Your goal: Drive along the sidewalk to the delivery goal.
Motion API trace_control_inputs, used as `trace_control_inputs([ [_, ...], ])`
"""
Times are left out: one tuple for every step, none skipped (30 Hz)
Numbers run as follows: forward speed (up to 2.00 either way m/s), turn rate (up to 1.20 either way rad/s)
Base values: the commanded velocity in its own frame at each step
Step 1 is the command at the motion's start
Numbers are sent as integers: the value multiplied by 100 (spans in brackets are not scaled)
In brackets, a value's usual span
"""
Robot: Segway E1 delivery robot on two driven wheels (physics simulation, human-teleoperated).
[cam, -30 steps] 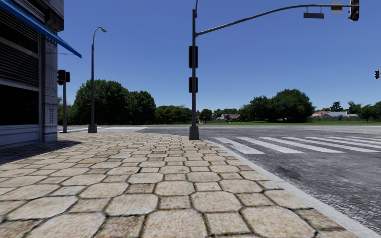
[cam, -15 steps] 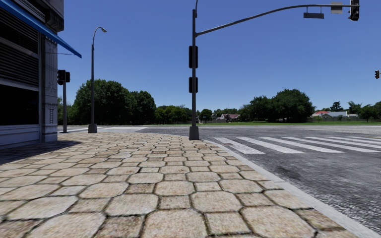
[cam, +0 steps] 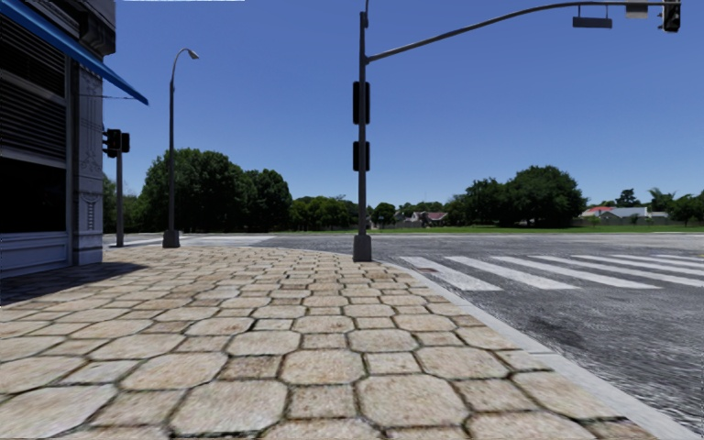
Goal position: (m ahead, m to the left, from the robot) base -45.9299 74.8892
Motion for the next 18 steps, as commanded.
trace_control_inputs([
  [99,38],
  [99,41],
  [99,46],
  [99,53],
  [99,53],
  [99,59],
  [99,63],
  [99,65],
  [99,65],
  [99,68],
  [99,74],
  [99,76],
  [99,78],
  [99,78],
  [99,81],
  [99,83],
  [99,85],
  [99,85],
])
